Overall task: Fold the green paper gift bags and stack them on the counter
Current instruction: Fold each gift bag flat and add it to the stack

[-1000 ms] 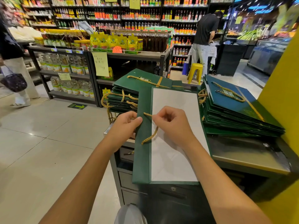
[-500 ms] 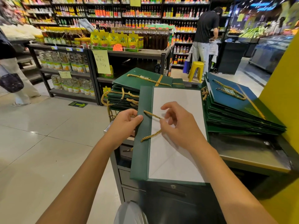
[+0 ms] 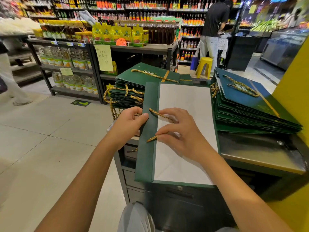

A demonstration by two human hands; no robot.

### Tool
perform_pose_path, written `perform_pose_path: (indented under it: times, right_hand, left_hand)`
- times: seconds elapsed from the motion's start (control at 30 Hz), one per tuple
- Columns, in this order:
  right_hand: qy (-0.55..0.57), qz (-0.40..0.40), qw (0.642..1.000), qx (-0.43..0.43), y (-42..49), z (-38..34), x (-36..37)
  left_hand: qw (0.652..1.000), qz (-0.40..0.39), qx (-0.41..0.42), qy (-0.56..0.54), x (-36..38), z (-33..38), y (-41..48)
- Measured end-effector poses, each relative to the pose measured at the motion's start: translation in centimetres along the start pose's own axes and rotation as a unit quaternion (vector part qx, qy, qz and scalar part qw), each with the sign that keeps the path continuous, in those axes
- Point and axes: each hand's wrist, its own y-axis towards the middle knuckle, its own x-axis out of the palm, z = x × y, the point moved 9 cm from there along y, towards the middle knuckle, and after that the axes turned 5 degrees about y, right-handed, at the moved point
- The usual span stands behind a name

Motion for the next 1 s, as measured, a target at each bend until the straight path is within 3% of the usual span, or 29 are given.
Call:
perform_pose_path:
  times: [0.3,0.5,0.87,1.0]
  right_hand:
    - [0.157,0.037,0.983,0.086,0.0,0.3,-1.2]
    - [0.342,0.158,0.912,0.163,-0.6,2.5,-4.0]
    - [0.319,0.189,0.903,0.218,-0.8,3.4,-4.2]
    - [0.203,0.204,0.939,0.189,-0.6,2.4,-5.0]
  left_hand:
    - [1.000,0.012,-0.008,-0.002,0.1,0.2,-0.2]
    - [1.000,0.013,-0.009,-0.005,0.1,0.3,-0.2]
    - [1.000,0.027,-0.003,0.007,-0.1,0.1,0.0]
    - [1.000,0.029,-0.007,0.006,0.0,0.0,0.0]
